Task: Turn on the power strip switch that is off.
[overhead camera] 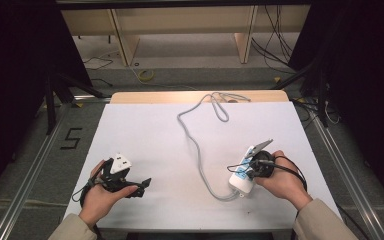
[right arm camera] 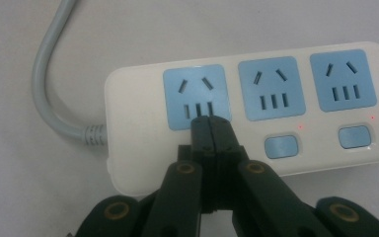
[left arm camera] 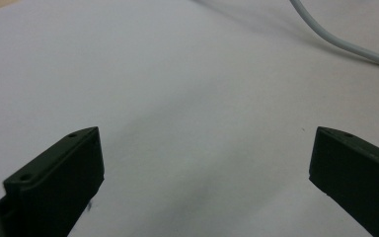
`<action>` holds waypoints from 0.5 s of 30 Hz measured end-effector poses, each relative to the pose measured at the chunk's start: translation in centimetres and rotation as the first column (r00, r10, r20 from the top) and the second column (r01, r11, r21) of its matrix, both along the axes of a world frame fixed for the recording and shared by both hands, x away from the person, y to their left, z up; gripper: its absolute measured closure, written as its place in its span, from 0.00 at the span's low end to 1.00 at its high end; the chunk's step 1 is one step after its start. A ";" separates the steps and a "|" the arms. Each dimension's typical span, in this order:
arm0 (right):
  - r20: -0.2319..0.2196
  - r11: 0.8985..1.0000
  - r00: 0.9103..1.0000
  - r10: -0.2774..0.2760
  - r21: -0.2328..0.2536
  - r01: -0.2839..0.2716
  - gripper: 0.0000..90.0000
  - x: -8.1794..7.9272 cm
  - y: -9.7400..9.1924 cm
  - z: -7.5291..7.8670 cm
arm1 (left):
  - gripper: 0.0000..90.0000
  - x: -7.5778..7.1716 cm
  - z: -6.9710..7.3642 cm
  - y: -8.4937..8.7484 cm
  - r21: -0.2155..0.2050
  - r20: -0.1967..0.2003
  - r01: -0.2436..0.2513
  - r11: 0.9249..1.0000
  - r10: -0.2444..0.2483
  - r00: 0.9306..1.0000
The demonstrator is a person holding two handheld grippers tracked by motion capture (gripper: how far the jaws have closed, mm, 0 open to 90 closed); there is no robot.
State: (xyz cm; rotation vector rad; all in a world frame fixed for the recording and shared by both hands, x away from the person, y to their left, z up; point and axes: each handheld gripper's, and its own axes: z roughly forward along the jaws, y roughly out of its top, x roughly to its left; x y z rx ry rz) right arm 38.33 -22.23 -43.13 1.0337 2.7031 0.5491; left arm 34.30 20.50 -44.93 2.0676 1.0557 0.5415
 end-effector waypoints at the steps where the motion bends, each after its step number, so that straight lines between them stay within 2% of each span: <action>1: 0.000 1.000 1.000 -0.001 -0.001 0.001 1.00 0.0 0.0 0.0 | 0.00 0.0 0.0 0.0 -0.001 0.000 0.000 1.000 0.000 1.000; 15: -0.008 1.000 1.000 -0.008 -0.004 0.008 1.00 0.1 0.1 -0.1 | 0.00 0.0 0.0 0.0 0.001 0.002 -0.001 1.000 0.001 1.000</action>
